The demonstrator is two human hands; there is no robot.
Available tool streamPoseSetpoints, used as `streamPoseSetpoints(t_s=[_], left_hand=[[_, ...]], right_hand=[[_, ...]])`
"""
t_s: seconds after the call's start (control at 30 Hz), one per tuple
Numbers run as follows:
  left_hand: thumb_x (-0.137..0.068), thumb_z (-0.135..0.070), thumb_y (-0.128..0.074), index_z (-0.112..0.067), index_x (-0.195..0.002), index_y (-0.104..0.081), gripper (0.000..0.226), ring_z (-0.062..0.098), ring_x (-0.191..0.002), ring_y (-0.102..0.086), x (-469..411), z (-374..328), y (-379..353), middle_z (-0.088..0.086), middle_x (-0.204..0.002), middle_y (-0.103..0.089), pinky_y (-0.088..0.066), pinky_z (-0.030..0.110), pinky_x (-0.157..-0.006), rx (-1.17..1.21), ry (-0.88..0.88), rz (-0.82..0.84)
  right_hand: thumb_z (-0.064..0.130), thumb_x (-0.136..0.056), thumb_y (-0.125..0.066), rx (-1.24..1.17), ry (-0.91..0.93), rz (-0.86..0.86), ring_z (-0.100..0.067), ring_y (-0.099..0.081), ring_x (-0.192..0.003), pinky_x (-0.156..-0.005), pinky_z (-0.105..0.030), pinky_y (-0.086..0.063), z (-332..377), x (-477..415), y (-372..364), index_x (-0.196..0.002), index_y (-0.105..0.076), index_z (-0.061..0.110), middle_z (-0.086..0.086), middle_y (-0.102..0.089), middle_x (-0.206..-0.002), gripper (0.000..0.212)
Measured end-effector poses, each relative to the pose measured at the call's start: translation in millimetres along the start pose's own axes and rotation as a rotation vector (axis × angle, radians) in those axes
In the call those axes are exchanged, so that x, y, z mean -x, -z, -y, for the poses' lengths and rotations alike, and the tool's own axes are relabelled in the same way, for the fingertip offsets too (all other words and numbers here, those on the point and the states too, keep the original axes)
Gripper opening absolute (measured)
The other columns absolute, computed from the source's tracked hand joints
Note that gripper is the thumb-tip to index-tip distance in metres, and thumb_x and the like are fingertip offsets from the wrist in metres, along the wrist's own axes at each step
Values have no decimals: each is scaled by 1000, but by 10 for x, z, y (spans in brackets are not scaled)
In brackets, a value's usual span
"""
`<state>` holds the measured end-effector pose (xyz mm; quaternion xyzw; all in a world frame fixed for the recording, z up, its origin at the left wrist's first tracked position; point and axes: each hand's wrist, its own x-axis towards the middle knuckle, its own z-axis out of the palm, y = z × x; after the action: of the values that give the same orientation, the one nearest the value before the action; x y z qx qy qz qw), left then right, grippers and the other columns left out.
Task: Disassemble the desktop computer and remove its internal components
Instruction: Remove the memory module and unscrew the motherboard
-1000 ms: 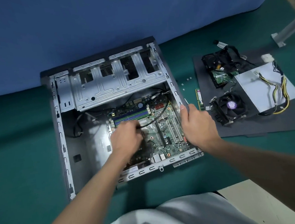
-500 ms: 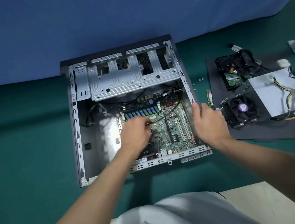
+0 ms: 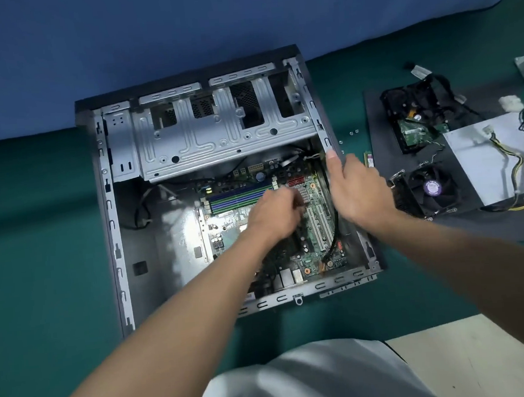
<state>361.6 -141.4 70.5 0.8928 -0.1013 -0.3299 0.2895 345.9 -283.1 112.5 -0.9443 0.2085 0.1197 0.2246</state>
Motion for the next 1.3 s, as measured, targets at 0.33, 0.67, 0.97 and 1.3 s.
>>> streamPoseSetpoints(t_s=[0.33, 0.67, 0.97, 1.3], left_hand=[[-92, -29, -65, -20, -126, -62, 36, 25, -103, -65, -605, -112, -53, 7, -115, -69, -52, 43, -92, 141, 50, -151], [-93, -28, -63, -25, -107, -73, 17, 17, -73, -65, -798, -115, -207, -1, -87, -74, -55, 33, -78, 191, 113, -270], [-95, -33, -58, -26, -95, -73, 16, 14, -66, -57, -851, -80, -198, -7, -70, -67, -51, 33, -79, 136, 62, -246], [-96, -27, -60, -20, -96, -74, 15, -5, -42, -44, -908, 14, -208, -12, -53, -52, -36, 9, -42, 216, -4, -161]], right_hand=[[57, -96, -10, 106, 5, -99, -29, -43, -72, -66, -38, -34, 15, -31, -72, -98, -52, 9, -11, -50, -77, 64], [45, -83, 10, 208, 35, -68, -27, -38, -69, -58, -36, -29, 39, -12, -38, -128, -44, 11, -14, -56, -100, 78], [58, -85, -4, 161, -15, -84, -34, -51, -75, -64, -37, -37, 34, -29, -52, -97, -49, 12, -19, -62, -91, 66], [60, -86, -10, 106, 48, -79, -35, -54, -68, -59, -34, -35, 56, -14, -29, -80, -43, 14, -18, -61, -76, 57]])
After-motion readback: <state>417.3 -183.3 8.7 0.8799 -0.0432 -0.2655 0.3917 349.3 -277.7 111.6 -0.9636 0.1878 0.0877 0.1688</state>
